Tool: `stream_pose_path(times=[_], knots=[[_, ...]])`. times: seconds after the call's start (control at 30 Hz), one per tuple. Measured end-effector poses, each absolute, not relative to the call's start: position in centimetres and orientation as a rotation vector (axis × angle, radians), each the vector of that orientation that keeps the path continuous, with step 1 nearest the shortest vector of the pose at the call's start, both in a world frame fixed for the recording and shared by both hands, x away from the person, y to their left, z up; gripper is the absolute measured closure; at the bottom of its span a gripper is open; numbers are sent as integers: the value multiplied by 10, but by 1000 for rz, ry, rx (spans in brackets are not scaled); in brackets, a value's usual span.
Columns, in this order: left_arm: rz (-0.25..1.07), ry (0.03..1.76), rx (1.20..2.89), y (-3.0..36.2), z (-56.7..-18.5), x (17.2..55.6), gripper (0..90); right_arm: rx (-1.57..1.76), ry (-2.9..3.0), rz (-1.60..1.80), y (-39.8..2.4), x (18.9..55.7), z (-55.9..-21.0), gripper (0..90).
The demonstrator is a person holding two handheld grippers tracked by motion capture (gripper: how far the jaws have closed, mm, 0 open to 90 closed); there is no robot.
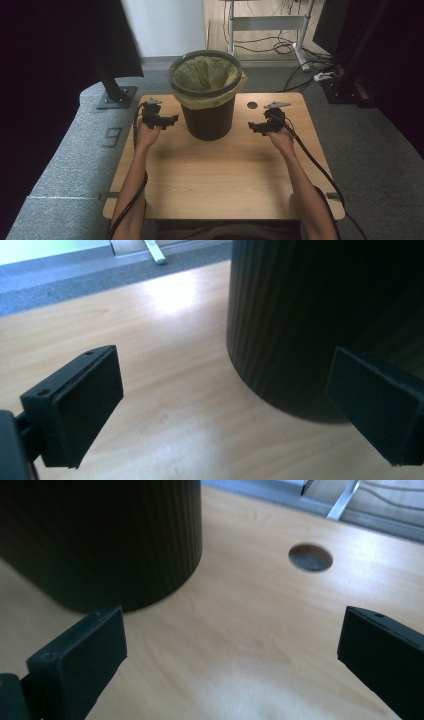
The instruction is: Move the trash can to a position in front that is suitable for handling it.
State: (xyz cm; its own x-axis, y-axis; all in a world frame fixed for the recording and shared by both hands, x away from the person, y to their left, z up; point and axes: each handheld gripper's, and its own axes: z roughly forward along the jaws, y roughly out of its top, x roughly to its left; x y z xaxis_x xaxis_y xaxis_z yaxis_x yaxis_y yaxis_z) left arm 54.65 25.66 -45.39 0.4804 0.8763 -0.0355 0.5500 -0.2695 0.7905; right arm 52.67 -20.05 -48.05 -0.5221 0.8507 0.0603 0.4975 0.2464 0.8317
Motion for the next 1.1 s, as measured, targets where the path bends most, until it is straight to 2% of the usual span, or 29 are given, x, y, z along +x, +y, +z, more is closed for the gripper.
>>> stream_pose_path(times=[0.33, 0.43, 0.67, 1.1], knots=[[589, 1192, 1944, 249, -443, 574, 9, 1240, 2083, 1175, -190, 550, -472, 0], [643, 1196, 1970, 245, -439, 582, 5, 1234, 2096, 1153, -185, 557, -470, 0], [660, 1179, 1973, 240, -432, 585, 7, 1216, 2057, 1185, -181, 568, -462, 3], [583, 1052, 1984, 197, -445, 575, 0, 1232, 2074, 1099, -189, 574, -466, 4]])
